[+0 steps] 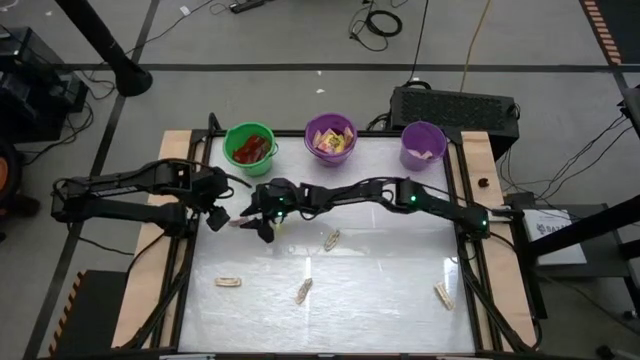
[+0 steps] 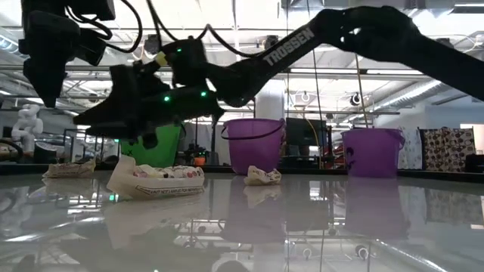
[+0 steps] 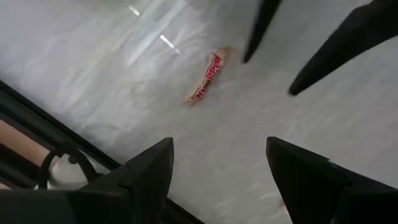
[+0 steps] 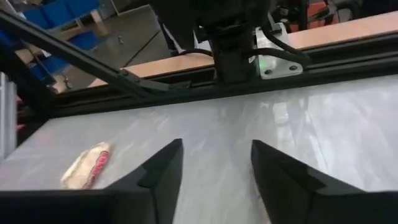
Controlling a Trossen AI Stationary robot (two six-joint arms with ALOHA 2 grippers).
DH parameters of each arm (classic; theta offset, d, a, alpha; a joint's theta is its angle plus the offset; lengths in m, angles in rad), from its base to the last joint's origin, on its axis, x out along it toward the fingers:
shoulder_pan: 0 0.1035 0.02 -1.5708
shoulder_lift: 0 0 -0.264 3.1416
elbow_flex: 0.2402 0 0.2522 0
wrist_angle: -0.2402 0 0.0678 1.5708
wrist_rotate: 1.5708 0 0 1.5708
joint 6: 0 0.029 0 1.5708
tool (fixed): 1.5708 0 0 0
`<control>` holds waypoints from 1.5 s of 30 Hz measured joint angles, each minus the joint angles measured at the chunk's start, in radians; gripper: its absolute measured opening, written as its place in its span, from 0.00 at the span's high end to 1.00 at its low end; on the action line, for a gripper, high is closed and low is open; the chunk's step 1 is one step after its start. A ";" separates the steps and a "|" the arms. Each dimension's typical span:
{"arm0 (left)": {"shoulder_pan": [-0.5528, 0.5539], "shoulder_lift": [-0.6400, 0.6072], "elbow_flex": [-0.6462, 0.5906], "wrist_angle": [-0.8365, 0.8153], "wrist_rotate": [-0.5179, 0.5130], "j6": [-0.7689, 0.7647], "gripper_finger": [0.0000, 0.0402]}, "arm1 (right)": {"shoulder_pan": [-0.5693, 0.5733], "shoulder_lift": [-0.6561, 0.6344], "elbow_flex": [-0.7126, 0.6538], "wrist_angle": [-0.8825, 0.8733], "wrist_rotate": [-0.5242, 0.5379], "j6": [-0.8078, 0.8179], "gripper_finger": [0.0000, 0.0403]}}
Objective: Sort candy by brand, put in halloween buckets
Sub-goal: Put the white candy pack in the right purple bucket
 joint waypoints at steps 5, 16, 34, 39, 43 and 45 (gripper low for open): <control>0.000 -0.001 0.000 0.000 -0.035 0.001 0.35 | 0.016 0.030 0.060 -0.038 0.116 -0.050 0.45; 0.000 -0.001 0.000 0.012 -0.057 0.026 0.35 | 0.011 0.101 0.059 -0.088 0.287 -0.005 0.47; 0.000 -0.002 0.000 0.009 -0.059 0.026 0.35 | 0.015 0.112 0.059 0.007 0.257 -0.025 0.83; 0.000 -0.002 0.000 0.009 -0.059 0.027 0.35 | 0.013 0.112 0.059 -0.009 0.259 -0.020 0.91; 0.000 -0.001 0.000 0.013 -0.068 0.027 0.35 | 0.010 0.112 0.059 -0.025 0.251 0.035 0.99; 0.000 -0.001 0.000 0.019 -0.071 0.027 0.35 | 0.010 0.112 0.059 -0.021 0.251 0.072 1.00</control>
